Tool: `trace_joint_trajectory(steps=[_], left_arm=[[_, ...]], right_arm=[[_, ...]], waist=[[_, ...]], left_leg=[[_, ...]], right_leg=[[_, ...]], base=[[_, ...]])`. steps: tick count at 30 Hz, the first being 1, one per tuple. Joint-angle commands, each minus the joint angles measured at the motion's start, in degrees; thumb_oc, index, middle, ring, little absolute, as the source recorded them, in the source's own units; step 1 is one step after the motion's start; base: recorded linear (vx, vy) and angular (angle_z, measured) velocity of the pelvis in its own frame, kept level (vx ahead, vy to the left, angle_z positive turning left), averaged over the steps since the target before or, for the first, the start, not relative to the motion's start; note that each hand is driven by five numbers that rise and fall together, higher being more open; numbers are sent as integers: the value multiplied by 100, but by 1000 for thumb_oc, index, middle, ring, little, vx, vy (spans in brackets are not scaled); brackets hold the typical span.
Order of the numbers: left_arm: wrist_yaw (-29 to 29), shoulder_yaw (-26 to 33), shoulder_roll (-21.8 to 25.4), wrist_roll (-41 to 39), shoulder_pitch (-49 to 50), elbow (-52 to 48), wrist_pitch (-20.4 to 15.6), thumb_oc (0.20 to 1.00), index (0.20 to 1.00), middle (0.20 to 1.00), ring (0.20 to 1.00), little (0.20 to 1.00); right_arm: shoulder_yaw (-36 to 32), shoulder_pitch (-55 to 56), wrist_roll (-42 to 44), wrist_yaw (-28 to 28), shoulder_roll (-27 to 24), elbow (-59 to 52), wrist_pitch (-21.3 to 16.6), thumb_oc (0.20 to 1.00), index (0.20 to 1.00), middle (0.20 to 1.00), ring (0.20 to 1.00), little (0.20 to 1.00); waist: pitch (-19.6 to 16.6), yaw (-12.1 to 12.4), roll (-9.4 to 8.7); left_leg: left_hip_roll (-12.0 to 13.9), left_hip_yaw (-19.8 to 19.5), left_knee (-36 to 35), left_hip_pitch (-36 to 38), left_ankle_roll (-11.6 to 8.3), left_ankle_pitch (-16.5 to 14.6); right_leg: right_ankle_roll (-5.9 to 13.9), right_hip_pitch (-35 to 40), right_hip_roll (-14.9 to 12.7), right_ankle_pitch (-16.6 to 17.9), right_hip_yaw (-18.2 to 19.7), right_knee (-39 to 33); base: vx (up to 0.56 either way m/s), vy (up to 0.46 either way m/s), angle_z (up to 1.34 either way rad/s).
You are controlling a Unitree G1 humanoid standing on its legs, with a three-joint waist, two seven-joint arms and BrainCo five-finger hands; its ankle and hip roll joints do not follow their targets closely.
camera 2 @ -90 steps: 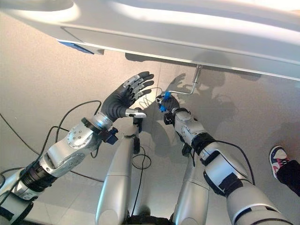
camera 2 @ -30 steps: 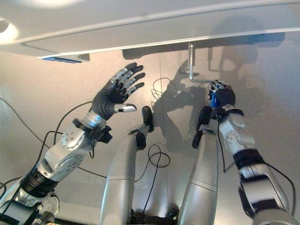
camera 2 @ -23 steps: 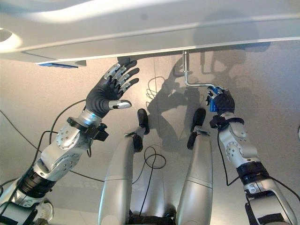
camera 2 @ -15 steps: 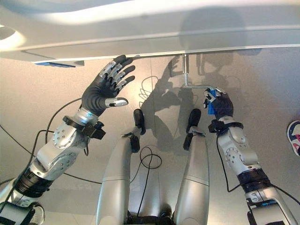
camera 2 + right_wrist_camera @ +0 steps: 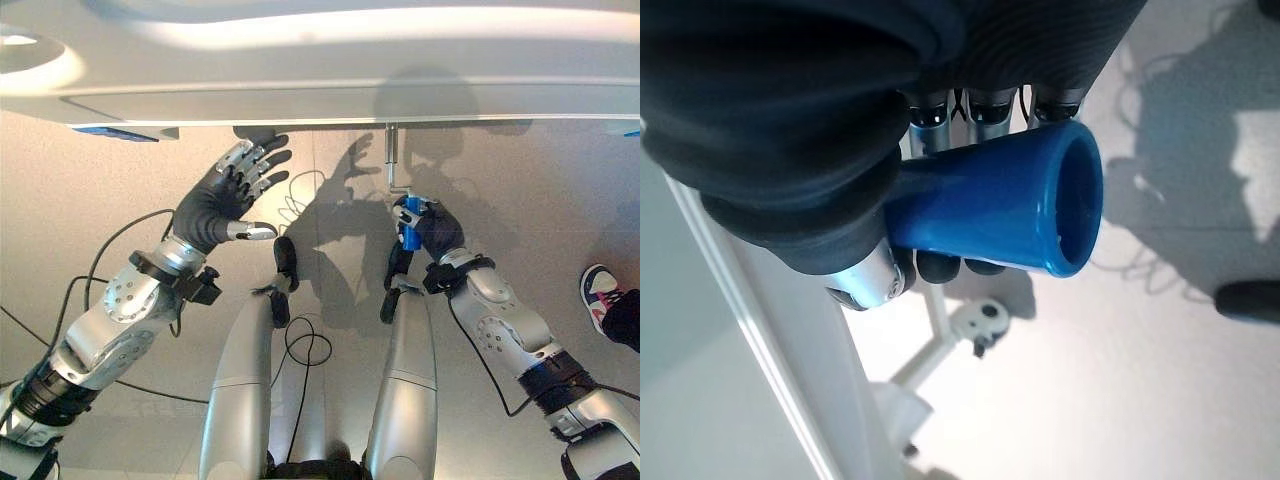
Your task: Raise the hospital bed
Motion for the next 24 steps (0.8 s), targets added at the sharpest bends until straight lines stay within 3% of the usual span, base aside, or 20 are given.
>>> trace_joint_trajectory(steps=[1, 8, 24], left_arm=[[-9, -2, 25, 243, -38, -518, -238, 1000, 1000, 1000, 1000, 1000], [120, 7, -56, 118, -23, -518, -288, 1000, 1000, 1000, 1000, 1000], [303, -15, -175, 62, 45, -626, -323, 1000, 1000, 1000, 1000, 1000]], right_arm=[[-33, -1137, 161, 716, -89, -1679, -632, 200, 200, 200, 200, 200], [768, -1638, 237, 706, 469, -1607, -443, 200, 200, 200, 200, 200], [1355, -2412, -116, 420, 1489, -455, -256, 200, 200, 200, 200, 200]], waist=[[-170, 142, -43], [-170, 292, 44], [-170, 524, 278]], left_leg=[[109, -117, -734, 512, -132, 408], [45, -158, -748, 503, -105, 430], [-64, -152, -705, 421, -38, 404]], right_leg=[[26, 404, 79, 290, -241, -261], [20, 482, 37, 312, -289, -303], [8, 420, -20, 312, -226, -272]], base=[[1, 34, -1], [2, 9, 4], [3, 14, 1]])
